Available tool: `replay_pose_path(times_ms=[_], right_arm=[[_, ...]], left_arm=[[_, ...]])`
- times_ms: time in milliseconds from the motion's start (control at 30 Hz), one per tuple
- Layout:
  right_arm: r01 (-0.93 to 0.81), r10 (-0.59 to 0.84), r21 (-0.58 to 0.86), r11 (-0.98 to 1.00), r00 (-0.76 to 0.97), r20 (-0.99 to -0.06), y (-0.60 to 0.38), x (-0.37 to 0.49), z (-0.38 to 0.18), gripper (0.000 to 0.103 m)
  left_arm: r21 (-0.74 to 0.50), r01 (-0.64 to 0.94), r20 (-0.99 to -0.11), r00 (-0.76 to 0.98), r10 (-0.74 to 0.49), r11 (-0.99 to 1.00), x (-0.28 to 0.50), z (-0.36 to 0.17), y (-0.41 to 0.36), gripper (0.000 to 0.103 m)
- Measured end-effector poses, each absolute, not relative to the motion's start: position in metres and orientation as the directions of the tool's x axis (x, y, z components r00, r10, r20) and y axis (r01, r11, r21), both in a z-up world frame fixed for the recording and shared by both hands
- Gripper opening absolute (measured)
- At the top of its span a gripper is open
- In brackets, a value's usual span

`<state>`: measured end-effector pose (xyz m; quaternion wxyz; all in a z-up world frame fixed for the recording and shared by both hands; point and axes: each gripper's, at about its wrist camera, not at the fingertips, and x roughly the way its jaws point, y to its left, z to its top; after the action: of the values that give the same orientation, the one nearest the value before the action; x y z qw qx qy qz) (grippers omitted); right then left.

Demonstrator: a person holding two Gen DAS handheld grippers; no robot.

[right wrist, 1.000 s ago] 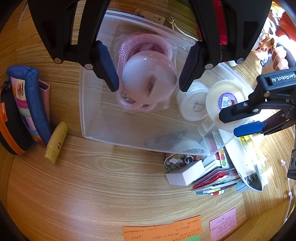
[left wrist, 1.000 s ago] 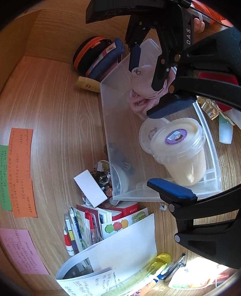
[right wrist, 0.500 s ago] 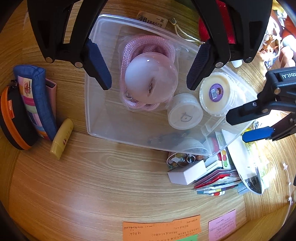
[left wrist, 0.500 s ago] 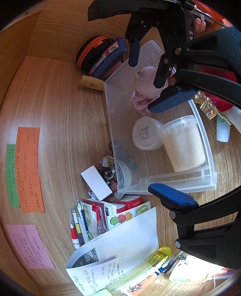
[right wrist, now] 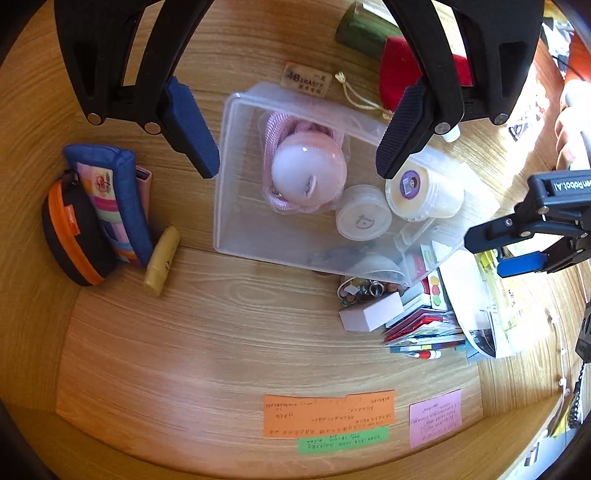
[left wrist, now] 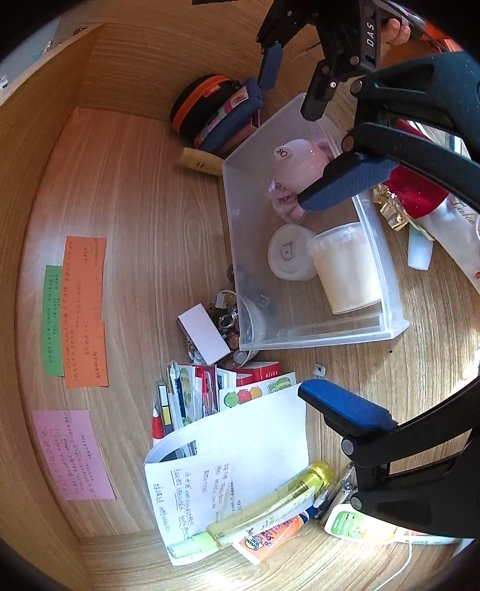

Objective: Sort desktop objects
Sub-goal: 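Place the cream cup in the clear box with left tool while right places pink container, then move both tools back toward the blue Max box and green bottle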

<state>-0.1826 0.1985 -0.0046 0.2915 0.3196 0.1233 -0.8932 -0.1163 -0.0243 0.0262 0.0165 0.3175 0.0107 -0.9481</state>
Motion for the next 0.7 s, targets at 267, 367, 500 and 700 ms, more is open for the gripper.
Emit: replay_pose_path(times_ms=[267,367,500,700], right_arm=[[0.576,-0.425,-0.027,-0.817,-0.634,-0.646,0.221,-0.163,-0.006,0.085],[0.57,-0.412,-0.036,-0.821,-0.636,-0.653,0.225,-0.154,-0.01,0.086],[0.563,-0.393,-0.054,-0.825,-0.638,-0.662,0.229,-0.146,-0.019,0.086],[0.546,-0.377,-0.021,-0.837,-0.606,-0.701,0.236,-0.135,-0.039,0.086]], left_arm=[[0.021,0.077,-0.615,-0.785,-0.074,-0.997,-0.083,0.025,-0.044,0.096],[0.039,0.099,-0.635,-0.766,-0.101,-0.994,-0.07,0.017,-0.055,0.096],[0.041,0.131,-0.674,-0.728,-0.124,-0.991,-0.053,0.0,-0.07,0.096],[0.016,0.165,-0.72,-0.683,-0.125,-0.986,-0.03,-0.026,-0.083,0.096]])
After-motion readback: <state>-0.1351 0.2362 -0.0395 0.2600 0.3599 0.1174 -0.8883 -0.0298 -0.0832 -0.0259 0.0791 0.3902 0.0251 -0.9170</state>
